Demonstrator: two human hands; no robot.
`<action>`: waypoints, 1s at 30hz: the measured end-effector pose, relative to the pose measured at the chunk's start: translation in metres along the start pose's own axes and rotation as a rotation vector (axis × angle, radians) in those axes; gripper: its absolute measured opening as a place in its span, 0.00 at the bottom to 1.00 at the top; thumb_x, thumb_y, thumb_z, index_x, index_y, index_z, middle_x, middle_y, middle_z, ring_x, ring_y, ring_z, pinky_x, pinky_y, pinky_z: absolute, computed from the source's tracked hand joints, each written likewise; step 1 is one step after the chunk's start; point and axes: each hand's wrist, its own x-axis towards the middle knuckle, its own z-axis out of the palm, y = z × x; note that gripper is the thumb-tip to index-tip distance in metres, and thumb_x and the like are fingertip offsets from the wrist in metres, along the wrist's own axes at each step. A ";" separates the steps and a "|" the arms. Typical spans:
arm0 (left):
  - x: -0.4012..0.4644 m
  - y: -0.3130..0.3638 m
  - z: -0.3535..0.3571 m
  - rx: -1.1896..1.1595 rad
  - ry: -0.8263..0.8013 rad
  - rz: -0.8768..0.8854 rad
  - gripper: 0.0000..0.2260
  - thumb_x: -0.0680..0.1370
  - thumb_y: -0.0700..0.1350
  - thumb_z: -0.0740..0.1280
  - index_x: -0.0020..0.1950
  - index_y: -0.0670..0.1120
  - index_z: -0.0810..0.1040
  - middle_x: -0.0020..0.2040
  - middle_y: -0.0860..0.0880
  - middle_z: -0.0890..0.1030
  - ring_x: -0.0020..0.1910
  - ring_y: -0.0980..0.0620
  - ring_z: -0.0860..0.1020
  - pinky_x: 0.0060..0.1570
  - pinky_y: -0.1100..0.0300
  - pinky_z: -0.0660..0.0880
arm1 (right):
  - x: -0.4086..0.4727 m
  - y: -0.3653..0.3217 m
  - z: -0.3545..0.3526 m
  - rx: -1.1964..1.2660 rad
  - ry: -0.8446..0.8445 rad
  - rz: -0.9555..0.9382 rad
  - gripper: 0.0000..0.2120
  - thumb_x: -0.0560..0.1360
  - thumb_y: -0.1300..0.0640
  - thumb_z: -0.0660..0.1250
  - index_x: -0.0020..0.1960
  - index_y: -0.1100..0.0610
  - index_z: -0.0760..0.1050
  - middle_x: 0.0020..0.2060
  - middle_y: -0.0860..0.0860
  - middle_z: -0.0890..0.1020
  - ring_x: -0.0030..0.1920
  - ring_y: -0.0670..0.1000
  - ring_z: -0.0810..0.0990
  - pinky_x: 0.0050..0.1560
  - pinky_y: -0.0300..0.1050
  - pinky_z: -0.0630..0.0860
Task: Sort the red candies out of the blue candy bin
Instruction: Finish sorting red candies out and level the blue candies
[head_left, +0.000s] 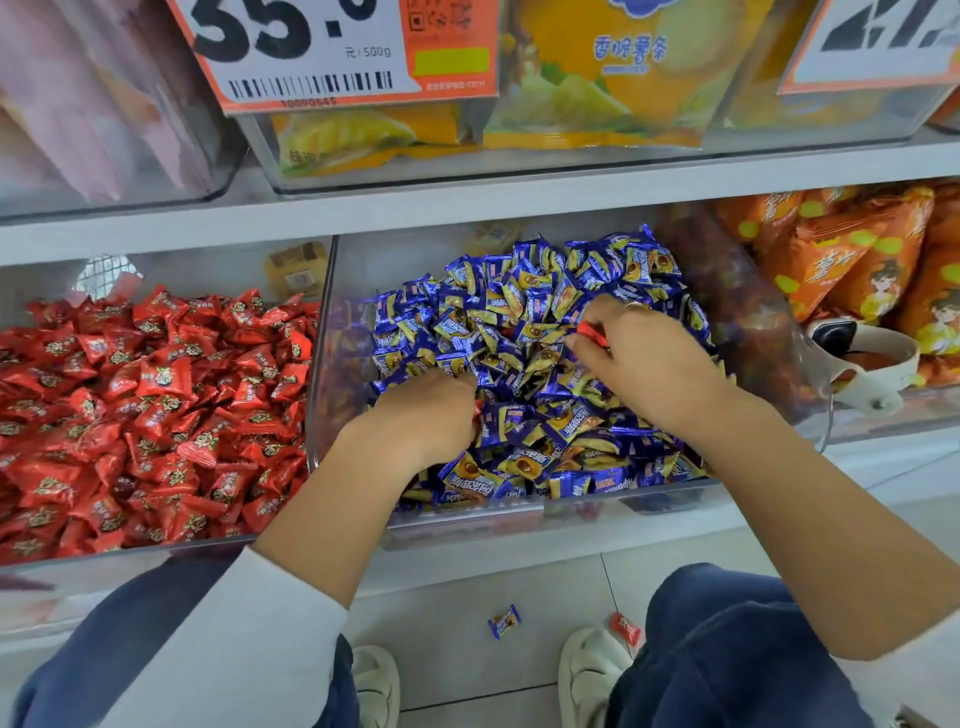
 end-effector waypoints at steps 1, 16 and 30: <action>-0.001 0.000 0.000 0.031 0.017 -0.005 0.20 0.80 0.43 0.59 0.72 0.45 0.61 0.55 0.43 0.72 0.43 0.48 0.69 0.41 0.55 0.68 | 0.001 0.003 -0.001 -0.036 0.037 0.020 0.11 0.80 0.51 0.59 0.51 0.60 0.70 0.42 0.56 0.76 0.35 0.56 0.74 0.34 0.45 0.69; -0.019 -0.007 -0.017 -0.104 0.294 0.033 0.17 0.77 0.52 0.65 0.63 0.47 0.69 0.48 0.48 0.77 0.49 0.47 0.76 0.43 0.57 0.68 | -0.007 0.011 -0.019 0.029 0.147 0.065 0.12 0.79 0.49 0.60 0.50 0.58 0.71 0.38 0.55 0.77 0.37 0.59 0.76 0.36 0.46 0.69; -0.104 -0.128 -0.045 -0.586 0.616 -0.049 0.29 0.67 0.71 0.59 0.51 0.49 0.80 0.46 0.50 0.83 0.47 0.52 0.80 0.53 0.54 0.74 | -0.009 -0.146 -0.014 0.555 0.113 -0.137 0.11 0.78 0.47 0.60 0.42 0.52 0.71 0.26 0.47 0.73 0.27 0.46 0.71 0.34 0.41 0.70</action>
